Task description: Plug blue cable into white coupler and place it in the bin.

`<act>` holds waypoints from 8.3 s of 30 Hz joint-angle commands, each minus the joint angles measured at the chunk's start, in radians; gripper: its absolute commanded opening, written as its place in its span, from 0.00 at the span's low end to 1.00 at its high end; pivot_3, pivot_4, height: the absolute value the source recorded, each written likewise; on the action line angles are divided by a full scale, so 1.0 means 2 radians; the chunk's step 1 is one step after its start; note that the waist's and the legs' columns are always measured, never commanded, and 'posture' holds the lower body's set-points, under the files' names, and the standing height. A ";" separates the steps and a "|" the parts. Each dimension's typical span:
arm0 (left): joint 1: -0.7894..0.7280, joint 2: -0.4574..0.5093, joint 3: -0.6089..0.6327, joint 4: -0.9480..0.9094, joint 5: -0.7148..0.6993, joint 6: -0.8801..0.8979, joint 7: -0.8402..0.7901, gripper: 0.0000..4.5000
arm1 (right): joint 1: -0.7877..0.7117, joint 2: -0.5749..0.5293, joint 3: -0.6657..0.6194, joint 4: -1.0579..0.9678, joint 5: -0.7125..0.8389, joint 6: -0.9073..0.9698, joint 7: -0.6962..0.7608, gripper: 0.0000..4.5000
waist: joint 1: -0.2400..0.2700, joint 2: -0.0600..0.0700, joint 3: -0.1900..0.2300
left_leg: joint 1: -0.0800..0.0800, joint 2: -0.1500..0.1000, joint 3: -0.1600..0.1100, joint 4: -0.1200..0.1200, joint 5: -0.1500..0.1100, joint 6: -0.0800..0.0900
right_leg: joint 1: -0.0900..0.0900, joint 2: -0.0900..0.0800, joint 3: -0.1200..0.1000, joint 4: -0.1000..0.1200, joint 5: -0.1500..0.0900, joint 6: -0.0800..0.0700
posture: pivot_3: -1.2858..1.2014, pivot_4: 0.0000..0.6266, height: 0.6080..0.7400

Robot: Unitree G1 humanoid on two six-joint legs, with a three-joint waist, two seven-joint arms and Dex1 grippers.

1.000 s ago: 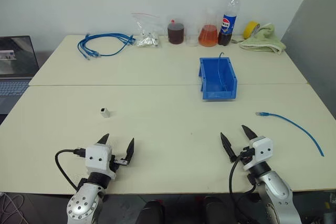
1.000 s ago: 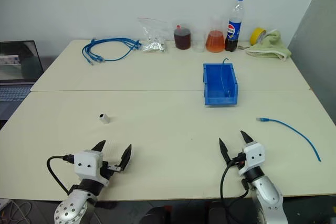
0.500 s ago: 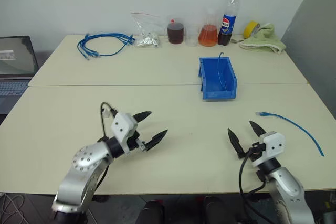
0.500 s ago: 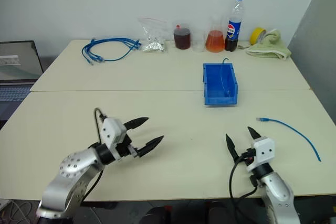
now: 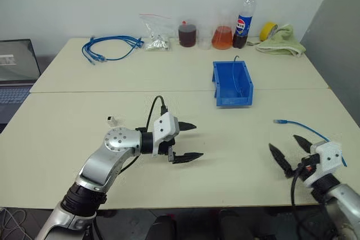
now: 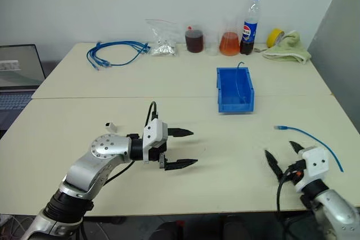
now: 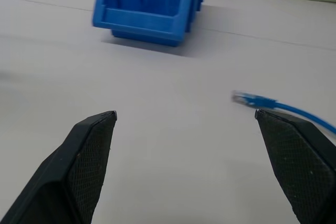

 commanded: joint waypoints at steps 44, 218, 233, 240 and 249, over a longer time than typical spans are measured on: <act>-0.045 -0.008 -0.033 -0.049 0.013 0.057 -0.009 1.00 | -0.391 -0.166 0.190 0.582 -0.209 -0.113 0.354 0.01 | -0.003 0.000 0.001 | 0.000 0.000 0.000 0.001 0.000 0.000 | 0.000 0.000 0.000 0.000 0.000 0.000 | 0.52 0.24 1.00; -0.011 0.018 0.118 -0.062 -0.249 0.273 0.001 0.05 | -0.284 0.112 0.202 0.005 0.229 0.256 0.116 0.96 | 0.000 -0.001 0.003 | -0.001 0.001 -0.002 0.000 0.000 0.000 | -0.002 0.000 -0.001 0.000 0.000 0.000 | 0.52 0.24 1.00; -0.014 0.027 0.112 -0.069 -0.257 0.285 0.001 0.05 | -0.287 0.113 0.198 0.008 0.237 0.263 0.122 0.19 | 0.000 -0.001 0.003 | -0.002 0.001 -0.002 0.000 0.000 0.000 | -0.002 0.000 -0.001 0.000 0.000 0.000 | 0.52 0.24 1.00; -0.009 0.036 0.105 -0.065 -0.246 0.272 -0.013 0.05 | -0.285 0.106 0.195 0.006 0.245 0.269 0.124 0.03 | 0.000 -0.001 0.003 | -0.002 0.001 -0.002 0.000 0.000 0.000 | -0.003 0.000 -0.001 0.000 0.000 0.000 | 0.52 0.24 1.00; -0.007 0.038 0.089 -0.058 -0.231 0.254 -0.024 0.20 | -0.284 0.105 0.194 0.003 0.247 0.271 0.124 0.03 | 0.000 -0.001 0.003 | -0.002 0.001 -0.002 0.000 0.000 0.000 | -0.003 0.000 -0.001 0.000 0.000 0.000 | 0.52 0.24 1.00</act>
